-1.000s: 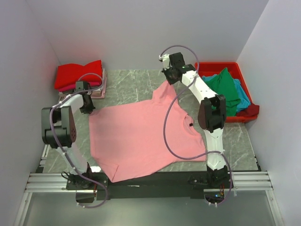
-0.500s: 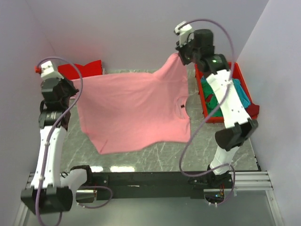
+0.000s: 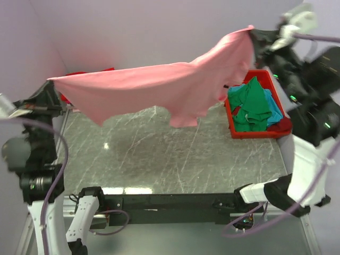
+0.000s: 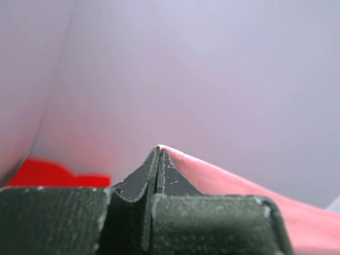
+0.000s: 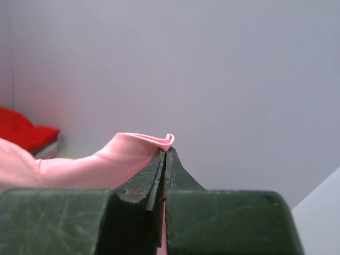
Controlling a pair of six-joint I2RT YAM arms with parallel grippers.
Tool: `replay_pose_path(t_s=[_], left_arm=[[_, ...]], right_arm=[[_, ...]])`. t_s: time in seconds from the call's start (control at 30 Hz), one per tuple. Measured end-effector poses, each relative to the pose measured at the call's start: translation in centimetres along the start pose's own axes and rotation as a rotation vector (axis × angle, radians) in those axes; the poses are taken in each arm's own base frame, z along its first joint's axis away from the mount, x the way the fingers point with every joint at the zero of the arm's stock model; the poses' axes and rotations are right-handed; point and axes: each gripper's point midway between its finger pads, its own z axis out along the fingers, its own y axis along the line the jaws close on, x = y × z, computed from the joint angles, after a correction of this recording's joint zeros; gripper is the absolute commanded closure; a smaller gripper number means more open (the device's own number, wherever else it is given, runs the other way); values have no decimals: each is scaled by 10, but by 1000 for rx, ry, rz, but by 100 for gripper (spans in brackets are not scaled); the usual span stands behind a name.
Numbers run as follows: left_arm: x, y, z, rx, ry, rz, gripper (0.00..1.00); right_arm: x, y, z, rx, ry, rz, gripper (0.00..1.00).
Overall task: Fold and stack the t-shirts
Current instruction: Flatten the tshirt out
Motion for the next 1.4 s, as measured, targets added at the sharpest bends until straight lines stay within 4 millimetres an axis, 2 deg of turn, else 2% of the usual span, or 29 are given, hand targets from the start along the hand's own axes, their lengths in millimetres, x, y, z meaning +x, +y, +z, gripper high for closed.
replay_pose_path(t_s=[0.13, 0.27, 0.33, 0.4, 0.47, 0.53, 0.6, 0.63, 0.67, 0.73, 0.83, 0.87, 0.9, 0.97, 1.07, 1.23, 1.3, 1.4], left_arm=[[-63, -37, -28, 112, -143, -40, 99], [-100, -61, -46, 185, -220, -55, 99], [-103, -64, -49, 201, -227, -61, 99], [-97, -63, -47, 200, -211, -66, 99], [-82, -56, -41, 184, -180, -64, 99], [-53, -41, -30, 151, -124, -60, 99], [-12, -20, -18, 102, -38, -54, 99], [6, -11, -14, 81, -3, -51, 99], [37, 6, -7, 39, 63, -46, 100], [79, 28, 1, -15, 146, -41, 99], [150, 68, 7, -115, 288, -31, 100], [180, 86, 8, -160, 351, -24, 99], [198, 97, 7, -190, 389, -20, 100], [247, 127, 5, -276, 493, -12, 100], [304, 164, 0, -397, 625, 3, 100], [384, 219, -6, -563, 800, 52, 100], [409, 237, -10, -613, 860, 69, 100], [429, 257, -10, -664, 903, 82, 100]], right_arm=[[-69, -19, -45, 58, -181, -7, 100], [-106, -33, -79, 115, -288, -15, 100], [-113, -37, -87, 138, -309, -19, 100], [-112, -40, -85, 153, -309, -21, 100], [-100, -39, -73, 156, -279, -23, 100], [-78, -35, -52, 150, -224, -29, 100], [-42, -28, -26, 134, -141, -34, 100], [-16, -23, -9, 122, -86, -37, 100], [10, -18, 4, 110, -31, -36, 100], [59, -10, 25, 88, 63, -34, 100], [154, 7, 59, 32, 235, -18, 100], [191, 13, 70, 15, 295, -10, 100], [225, 20, 78, -10, 352, 0, 100], [283, 36, 93, -58, 439, 19, 100], [365, 65, 116, -140, 552, 53, 100], [473, 107, 156, -235, 679, 87, 100], [506, 123, 168, -260, 718, 94, 100], [534, 141, 178, -281, 754, 93, 100]])
